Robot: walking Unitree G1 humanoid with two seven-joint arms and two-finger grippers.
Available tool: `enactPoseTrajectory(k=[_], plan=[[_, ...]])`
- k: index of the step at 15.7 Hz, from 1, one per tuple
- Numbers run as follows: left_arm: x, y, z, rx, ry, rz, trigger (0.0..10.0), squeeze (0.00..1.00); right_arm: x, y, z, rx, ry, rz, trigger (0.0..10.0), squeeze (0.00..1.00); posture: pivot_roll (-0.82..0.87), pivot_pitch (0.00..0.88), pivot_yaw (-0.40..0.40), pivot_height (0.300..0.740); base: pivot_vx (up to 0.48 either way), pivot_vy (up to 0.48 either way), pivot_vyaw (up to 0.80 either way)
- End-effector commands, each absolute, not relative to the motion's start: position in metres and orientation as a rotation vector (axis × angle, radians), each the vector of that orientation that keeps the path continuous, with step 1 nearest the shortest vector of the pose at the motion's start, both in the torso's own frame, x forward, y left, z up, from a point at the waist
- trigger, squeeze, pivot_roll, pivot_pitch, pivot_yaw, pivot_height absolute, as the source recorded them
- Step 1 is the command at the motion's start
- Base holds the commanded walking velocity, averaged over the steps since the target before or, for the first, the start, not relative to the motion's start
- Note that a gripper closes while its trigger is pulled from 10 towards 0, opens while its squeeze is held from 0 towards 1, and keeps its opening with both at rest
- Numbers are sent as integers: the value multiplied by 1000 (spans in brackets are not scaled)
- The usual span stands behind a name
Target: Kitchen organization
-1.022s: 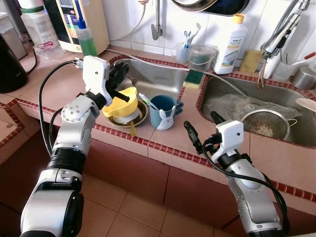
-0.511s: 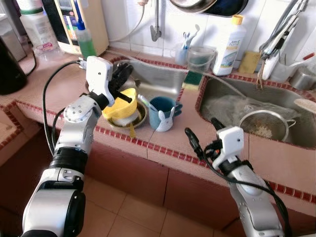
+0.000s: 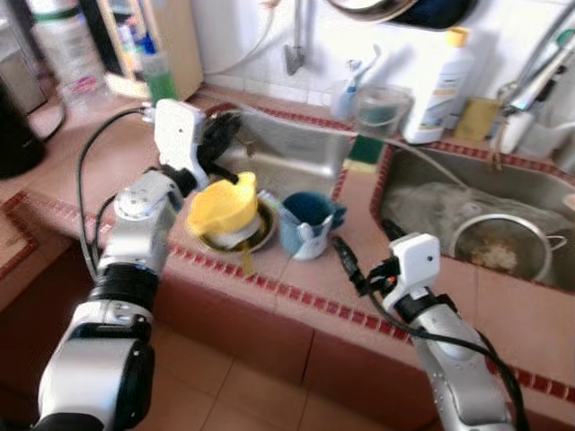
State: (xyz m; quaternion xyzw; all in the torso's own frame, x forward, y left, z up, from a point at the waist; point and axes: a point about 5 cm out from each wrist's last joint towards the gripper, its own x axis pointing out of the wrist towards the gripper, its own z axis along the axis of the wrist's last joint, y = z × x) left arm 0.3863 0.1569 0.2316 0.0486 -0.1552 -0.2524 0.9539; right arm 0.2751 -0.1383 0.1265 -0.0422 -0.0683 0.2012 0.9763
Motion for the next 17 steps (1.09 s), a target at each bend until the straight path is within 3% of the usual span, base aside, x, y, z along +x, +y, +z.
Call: enactPoseTrajectory(k=[1,3,16,17], plan=[[387,147,241,110,-348,-552,10000,0,274,-144,131,-100,-146,383,10000,0,-128,25,49,740,296,0,0],[388,147,242,111,-348,-554,10000,0,274,-144,130,-101,-144,383,10000,0,-129,25,50,740,300,0,0],[385,119,222,189,-240,-730,10000,0,264,-145,126,-91,-116,368,10000,0,-145,52,81,740,0,0,0],[386,119,221,166,-233,-735,10000,286,264,-145,126,-91,-117,366,10000,0,-146,53,84,740,0,0,0]])
